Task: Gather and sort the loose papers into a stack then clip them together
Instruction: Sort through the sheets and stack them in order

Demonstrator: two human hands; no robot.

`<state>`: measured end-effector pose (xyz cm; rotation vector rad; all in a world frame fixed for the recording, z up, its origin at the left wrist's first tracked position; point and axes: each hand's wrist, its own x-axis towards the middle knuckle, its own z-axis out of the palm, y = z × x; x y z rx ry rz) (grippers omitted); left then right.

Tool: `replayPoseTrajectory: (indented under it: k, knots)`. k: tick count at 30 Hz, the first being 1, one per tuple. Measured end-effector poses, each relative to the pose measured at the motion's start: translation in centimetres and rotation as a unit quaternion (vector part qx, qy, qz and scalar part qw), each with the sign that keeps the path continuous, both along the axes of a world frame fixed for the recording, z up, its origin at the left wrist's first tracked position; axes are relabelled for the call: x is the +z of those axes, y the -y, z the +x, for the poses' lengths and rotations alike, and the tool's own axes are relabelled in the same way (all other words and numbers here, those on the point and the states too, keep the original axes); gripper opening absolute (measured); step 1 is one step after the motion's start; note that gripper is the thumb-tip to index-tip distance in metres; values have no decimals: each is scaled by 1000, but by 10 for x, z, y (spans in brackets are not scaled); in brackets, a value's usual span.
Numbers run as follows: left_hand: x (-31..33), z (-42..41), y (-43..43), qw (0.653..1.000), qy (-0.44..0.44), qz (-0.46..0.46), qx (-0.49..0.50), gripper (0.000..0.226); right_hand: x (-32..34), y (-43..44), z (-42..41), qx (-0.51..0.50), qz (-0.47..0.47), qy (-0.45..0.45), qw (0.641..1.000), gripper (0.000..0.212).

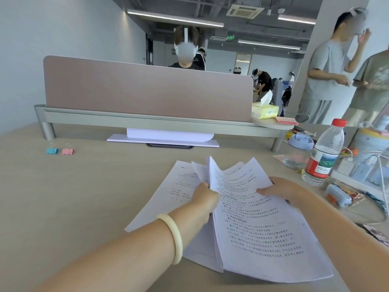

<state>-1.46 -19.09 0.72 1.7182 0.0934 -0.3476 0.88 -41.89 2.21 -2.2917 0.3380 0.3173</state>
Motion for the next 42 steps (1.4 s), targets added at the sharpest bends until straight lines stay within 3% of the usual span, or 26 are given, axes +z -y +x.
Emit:
replayPoseTrajectory:
  k: [2, 6, 9, 12, 14, 17, 21, 24, 28, 31, 33, 34, 36, 38, 40, 42]
  knots:
    - [12, 7, -9, 997, 63, 39, 3, 25, 9, 2, -6, 9, 57, 13, 998, 32]
    - [47, 48, -54, 984, 157, 83, -21, 43, 26, -11, -12, 18, 241, 45, 969, 48]
    - [47, 80, -86, 963, 153, 214, -58, 64, 19, -42, -16, 23, 235, 31, 971, 36]
    - [21, 87, -98, 885, 114, 418, -173, 50, 11, -69, -25, 6, 192, 18, 981, 18]
    - [5, 88, -97, 866, 73, 451, -201, 50, 6, -75, -26, -29, 237, 6, 971, 24]
    - [5, 88, -99, 905, 42, 393, -155, 44, 6, -83, -27, -81, 328, -43, 940, 33]
    - [8, 91, -119, 962, -56, 260, -63, 38, 8, -92, -28, -120, 337, -45, 933, 9]
    - [7, 89, -137, 976, -110, 182, -38, 54, 7, -100, -26, -128, 350, -44, 927, 4]
    - [3, 82, -159, 971, -113, 206, -47, 69, 2, -120, -21, -105, 385, -52, 915, 4]
    - [0, 70, -177, 979, -28, 203, -21, 45, -3, -139, -12, -75, 413, -37, 907, 9]
    - [0, 60, -192, 988, 15, 151, -8, 33, -12, -152, -5, -56, 417, -10, 907, 10]
    - [1, 54, -199, 992, 38, 116, 7, 36, -15, -159, -3, -46, 417, 9, 907, 23]
    - [5, 46, -214, 994, 84, 43, 50, 37, -21, -173, 3, -27, 387, 53, 920, 73]
    - [11, 39, -227, 987, 127, -38, 89, 36, -15, -191, 4, 26, 368, 91, 925, 95]
    - [25, 32, -236, 972, 180, -91, 122, 36, -4, -204, 10, 93, 383, 107, 913, 93]
    - [46, 27, -238, 951, 258, -92, 142, 28, 17, -219, 14, 137, 380, 170, 899, 57]
